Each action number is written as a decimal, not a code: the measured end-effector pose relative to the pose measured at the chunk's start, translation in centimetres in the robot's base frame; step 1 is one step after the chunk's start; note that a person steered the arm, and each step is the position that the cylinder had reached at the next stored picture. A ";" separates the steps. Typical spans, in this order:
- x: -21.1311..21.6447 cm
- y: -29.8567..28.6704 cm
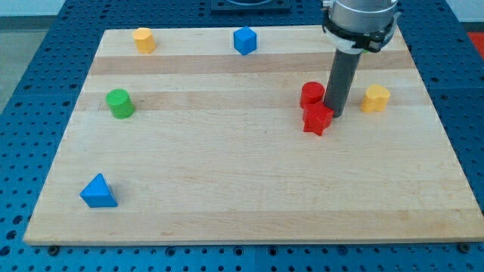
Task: Place the red star at the bottom center of the board
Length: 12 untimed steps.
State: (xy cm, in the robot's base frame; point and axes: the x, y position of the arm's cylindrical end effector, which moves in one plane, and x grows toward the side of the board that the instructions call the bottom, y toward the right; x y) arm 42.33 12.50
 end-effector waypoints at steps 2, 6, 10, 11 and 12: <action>2.1 -4.5; 6.6 -11.9; 9.9 -12.1; 9.9 -11.7; 8.2 -11.5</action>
State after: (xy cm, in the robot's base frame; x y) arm 50.51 1.02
